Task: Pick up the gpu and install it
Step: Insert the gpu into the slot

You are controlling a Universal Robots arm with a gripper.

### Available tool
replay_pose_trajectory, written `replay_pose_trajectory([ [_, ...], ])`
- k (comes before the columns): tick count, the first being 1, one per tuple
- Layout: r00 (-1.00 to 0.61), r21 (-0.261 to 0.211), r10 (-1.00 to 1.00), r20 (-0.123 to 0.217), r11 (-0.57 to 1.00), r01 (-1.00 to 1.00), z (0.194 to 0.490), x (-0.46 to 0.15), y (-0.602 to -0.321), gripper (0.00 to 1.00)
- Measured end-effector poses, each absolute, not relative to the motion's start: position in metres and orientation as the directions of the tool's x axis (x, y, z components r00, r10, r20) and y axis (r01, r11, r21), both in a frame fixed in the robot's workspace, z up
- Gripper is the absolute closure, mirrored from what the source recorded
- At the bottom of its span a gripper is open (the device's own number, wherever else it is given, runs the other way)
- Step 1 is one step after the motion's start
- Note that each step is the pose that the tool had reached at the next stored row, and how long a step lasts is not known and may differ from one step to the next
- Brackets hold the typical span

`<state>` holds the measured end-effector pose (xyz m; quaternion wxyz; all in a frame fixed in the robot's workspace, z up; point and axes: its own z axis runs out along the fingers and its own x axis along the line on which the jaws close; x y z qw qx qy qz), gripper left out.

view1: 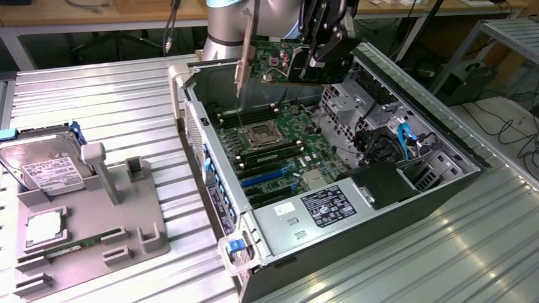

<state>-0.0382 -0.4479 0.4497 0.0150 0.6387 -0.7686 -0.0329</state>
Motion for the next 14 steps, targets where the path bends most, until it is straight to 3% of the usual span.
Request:
replay_pose_trajectory([
  [8,-0.145,0.030,-0.989,-0.025,0.145,-0.989,0.4484,-0.0382,-0.4479,0.73],
  [14,-0.093,0.029,-0.995,-0.025,0.092,-0.995,0.4480,-0.0382,-0.4479,0.73],
])
